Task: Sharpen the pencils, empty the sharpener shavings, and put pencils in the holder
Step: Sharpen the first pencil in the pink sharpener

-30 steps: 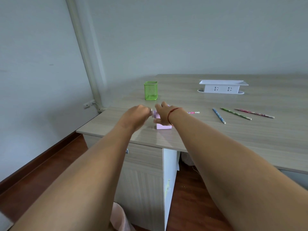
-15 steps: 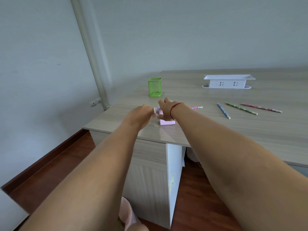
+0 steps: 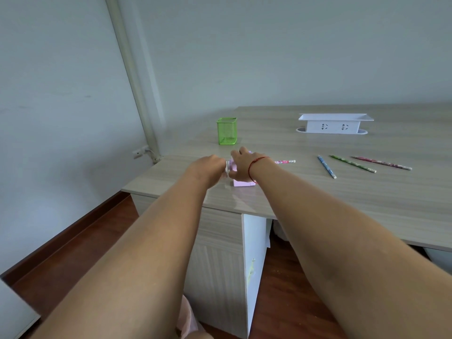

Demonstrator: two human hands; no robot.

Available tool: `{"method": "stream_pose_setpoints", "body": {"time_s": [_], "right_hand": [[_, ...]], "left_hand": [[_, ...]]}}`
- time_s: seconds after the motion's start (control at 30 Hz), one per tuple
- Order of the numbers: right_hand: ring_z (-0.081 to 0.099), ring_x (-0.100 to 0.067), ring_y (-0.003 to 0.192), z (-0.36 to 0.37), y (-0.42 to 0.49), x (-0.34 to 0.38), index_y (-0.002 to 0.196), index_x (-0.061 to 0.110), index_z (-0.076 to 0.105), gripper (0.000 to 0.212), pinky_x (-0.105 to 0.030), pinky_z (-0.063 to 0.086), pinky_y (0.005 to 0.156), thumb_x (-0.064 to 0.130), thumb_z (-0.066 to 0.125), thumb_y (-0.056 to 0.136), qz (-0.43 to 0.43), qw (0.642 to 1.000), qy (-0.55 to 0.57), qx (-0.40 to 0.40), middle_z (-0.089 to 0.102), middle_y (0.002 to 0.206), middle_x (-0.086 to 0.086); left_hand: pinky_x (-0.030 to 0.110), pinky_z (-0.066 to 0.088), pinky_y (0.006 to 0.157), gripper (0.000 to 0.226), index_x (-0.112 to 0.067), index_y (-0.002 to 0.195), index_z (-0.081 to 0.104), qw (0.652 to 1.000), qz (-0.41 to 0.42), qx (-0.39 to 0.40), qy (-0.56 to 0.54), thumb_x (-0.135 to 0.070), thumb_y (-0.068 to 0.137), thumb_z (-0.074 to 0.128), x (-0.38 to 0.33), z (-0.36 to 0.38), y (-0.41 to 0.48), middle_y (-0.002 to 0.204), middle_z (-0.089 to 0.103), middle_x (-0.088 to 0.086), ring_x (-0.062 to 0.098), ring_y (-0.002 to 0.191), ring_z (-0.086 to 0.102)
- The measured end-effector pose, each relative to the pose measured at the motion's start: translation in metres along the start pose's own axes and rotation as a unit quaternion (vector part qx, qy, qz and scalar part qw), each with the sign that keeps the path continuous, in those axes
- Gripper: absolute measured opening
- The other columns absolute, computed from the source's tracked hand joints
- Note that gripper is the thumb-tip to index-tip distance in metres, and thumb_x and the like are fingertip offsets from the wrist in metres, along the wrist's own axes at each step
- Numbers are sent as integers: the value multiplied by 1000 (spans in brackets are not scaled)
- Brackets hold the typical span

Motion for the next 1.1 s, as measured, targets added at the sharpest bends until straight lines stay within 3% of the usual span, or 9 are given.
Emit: {"method": "stream_pose_setpoints", "body": {"time_s": [0.1, 0.23, 0.4, 0.53, 0.67, 0.93, 1.1], "right_hand": [[44, -35, 129, 1, -3, -1, 139, 13, 34, 54, -48, 40, 104, 43, 38, 95, -6, 1000, 7, -12, 34, 143, -9], [45, -35, 128, 2, -1, -1, 139, 14, 35, 55, -47, 40, 104, 45, 38, 94, -18, 999, 3, -28, 35, 143, -9], [49, -33, 125, 5, 1, -3, 135, 14, 39, 54, -42, 39, 99, 46, 42, 92, -33, 998, 4, -58, 40, 140, -8], [49, -31, 125, 6, 6, -6, 135, 16, 39, 51, -41, 39, 98, 42, 45, 92, -29, 998, 7, -62, 41, 140, -6], [48, -29, 127, 6, 10, -5, 133, 17, 39, 47, -40, 40, 98, 39, 44, 93, -13, 998, -8, -54, 42, 139, -4], [43, -31, 134, 5, 19, -6, 144, 15, 28, 66, -47, 39, 105, 48, 50, 91, 15, 999, -37, 0, 33, 147, -7], [43, -31, 133, 3, 18, -3, 144, 16, 27, 68, -46, 39, 107, 51, 51, 90, 15, 999, -42, 7, 32, 148, -7]], "left_hand": [[34, 45, 83, 30, -4, 122, 55, 999, -13, 33, -16, -14, 96, 44, -4, 21, 0, 115, 62, 19, 36, 106, 59], [33, 42, 83, 28, 2, 114, 57, 998, -23, 56, 13, -10, 97, 37, -1, 46, 4, 120, 60, 19, 35, 110, 57], [36, 44, 84, 32, -7, 120, 58, 997, 34, 20, 71, -21, 99, 38, 15, 47, 29, 118, 61, 18, 34, 110, 58], [32, 45, 77, 28, -8, 103, 64, 993, 56, 4, 101, -26, 94, 45, 27, 34, 58, 109, 65, 17, 34, 99, 62], [36, 48, 73, 22, -11, 101, 66, 979, 101, -63, 163, -15, 93, 46, 28, 13, 73, 104, 65, 16, 36, 99, 63], [34, 37, 68, 34, 1, 102, 62, 986, 83, -100, 105, -25, 99, 41, 17, -16, 53, 105, 62, 28, 42, 99, 60], [39, 39, 67, 34, -1, 98, 62, 982, 90, -121, 112, -24, 99, 37, 13, -11, 22, 100, 61, 27, 43, 96, 60]]}}
Point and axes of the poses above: each hand's wrist, its own y-axis towards the middle knuckle, its own z-axis out of the palm, x = y × z, the point moved 2 cm from there along y, towards the middle knuckle
